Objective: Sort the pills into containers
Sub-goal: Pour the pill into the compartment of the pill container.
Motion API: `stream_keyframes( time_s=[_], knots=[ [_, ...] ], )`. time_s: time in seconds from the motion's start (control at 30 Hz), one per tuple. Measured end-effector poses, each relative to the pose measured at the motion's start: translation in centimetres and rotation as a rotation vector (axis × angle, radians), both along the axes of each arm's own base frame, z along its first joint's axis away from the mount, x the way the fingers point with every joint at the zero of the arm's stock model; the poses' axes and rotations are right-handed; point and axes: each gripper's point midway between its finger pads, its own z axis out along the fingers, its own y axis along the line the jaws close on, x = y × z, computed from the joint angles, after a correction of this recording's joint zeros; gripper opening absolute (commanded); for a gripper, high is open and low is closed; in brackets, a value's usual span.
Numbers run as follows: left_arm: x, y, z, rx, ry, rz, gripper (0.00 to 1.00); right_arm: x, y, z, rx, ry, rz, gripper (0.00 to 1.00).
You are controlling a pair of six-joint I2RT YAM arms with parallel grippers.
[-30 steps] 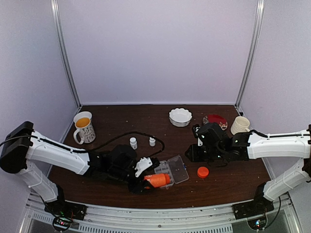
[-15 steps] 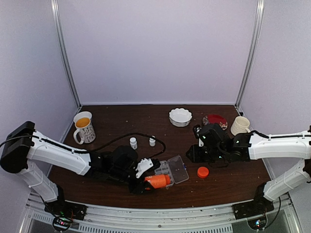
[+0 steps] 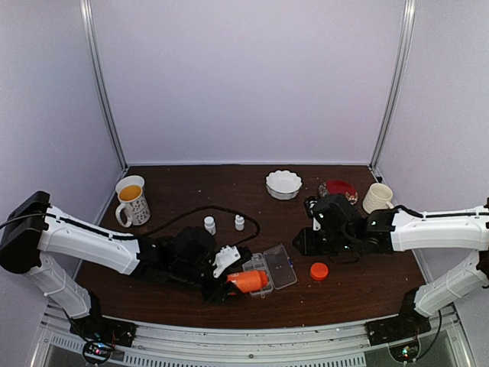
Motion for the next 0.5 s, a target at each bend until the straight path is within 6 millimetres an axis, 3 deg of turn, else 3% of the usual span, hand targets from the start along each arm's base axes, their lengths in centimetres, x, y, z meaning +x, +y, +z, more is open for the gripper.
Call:
stream_keyframes(
  time_s=[0.33,0.5],
  knots=[
    [-0.4,-0.5,-1.0,0.023,0.037,-0.023,0.00,-0.1,-0.2,-0.3,-0.005,0.004,-0.001,0.21],
    [-0.6,-0.4,-0.4,0.046,0.047,-0.026,0.00,-0.2,-0.4,0.2,0.005,-0.006,-0.003,0.21]
  ],
)
